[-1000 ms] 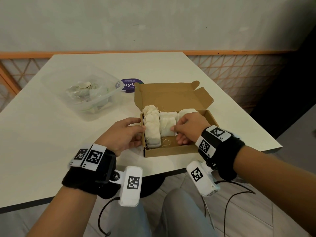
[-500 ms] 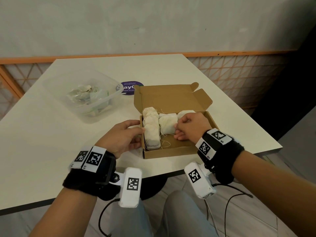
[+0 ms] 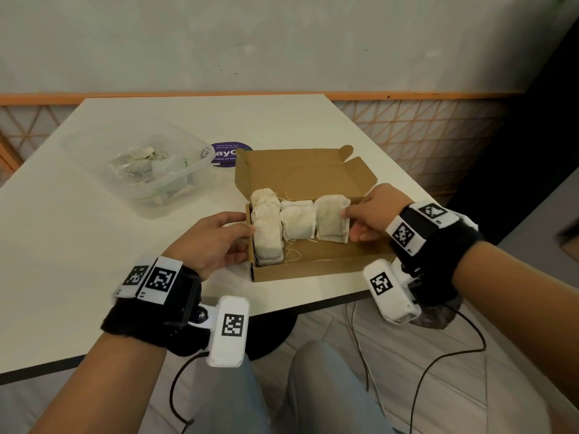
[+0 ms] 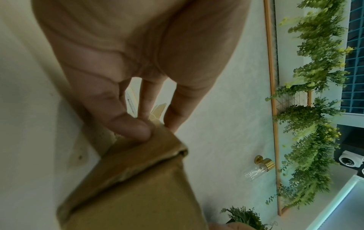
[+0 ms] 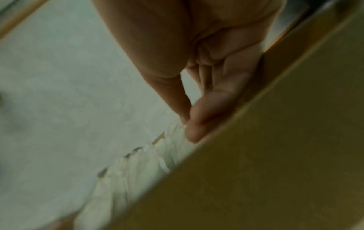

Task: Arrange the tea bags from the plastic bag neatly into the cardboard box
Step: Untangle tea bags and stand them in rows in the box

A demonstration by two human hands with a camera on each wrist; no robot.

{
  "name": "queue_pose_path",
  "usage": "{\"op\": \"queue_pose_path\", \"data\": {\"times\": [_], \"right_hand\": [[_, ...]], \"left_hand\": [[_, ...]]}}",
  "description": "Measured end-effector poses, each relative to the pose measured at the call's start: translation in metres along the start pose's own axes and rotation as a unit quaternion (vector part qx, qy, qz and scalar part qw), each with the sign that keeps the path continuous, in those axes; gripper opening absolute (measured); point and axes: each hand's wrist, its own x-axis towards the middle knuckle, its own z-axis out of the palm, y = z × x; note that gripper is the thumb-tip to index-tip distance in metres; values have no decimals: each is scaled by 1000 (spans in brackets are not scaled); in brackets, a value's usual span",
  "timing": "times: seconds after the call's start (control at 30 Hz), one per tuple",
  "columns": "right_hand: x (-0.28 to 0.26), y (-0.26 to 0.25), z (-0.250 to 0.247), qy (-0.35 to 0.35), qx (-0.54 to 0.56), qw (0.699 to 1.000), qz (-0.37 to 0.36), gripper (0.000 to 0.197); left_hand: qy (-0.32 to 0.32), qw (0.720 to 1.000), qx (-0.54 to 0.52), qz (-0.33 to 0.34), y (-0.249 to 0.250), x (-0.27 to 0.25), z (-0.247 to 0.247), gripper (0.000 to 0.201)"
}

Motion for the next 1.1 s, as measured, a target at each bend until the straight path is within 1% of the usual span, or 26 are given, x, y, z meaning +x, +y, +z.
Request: {"op": "queue_pose_path", "data": {"times": [0.1, 0.23, 0.3, 0.37, 0.4, 0.5, 0.6, 0.67, 0.77, 0.83, 0.97, 1.03, 1.1], "right_hand": [[11, 1, 12, 3, -14, 1000, -7, 18], [16, 3, 22, -18, -35, 999, -4, 30], [19, 2, 22, -26, -20, 999, 4, 25], [22, 2, 20, -17, 7, 1000, 6, 16], [23, 2, 19, -9, 18, 1000, 7, 15], [22, 1, 19, 0, 25, 1000, 4, 17], [15, 0, 19, 8, -7, 1000, 9, 22], [12, -1, 18, 25, -17, 1000, -3, 25], [3, -2, 17, 26, -26, 999, -20, 27], [1, -1, 19, 15, -49, 999, -11, 24], [5, -8, 24, -21, -89, 995, 28, 23], [3, -12, 19, -23, -84, 996, 32, 19], [-3, -11, 11, -19, -41, 998, 35, 17]], "left_hand": [[-7, 1000, -3, 2, 0, -1, 0, 19], [-9, 1000, -2, -1, 0, -1, -1, 21], [-7, 1000, -2, -3, 0, 0, -1, 26], [-6, 1000, -1, -5, 0, 1, -1, 29], [-7, 1000, -1, -5, 1, 0, -1, 26], [-5, 1000, -1, -4, 1, -1, -1, 19], [-4, 1000, -4, -4, 1, -1, -1, 19], [-3, 1000, -5, -4, 1, -1, -1, 19], [-2, 1000, -3, -3, 1, -1, -1, 21], [-1, 1000, -4, -4, 1, -1, -1, 20], [-1, 1000, -5, -5, 1, -2, 0, 18], [-2, 1000, -6, -6, 1, -2, 1, 17], [-5, 1000, -5, -6, 1, -2, 1, 20]]}}
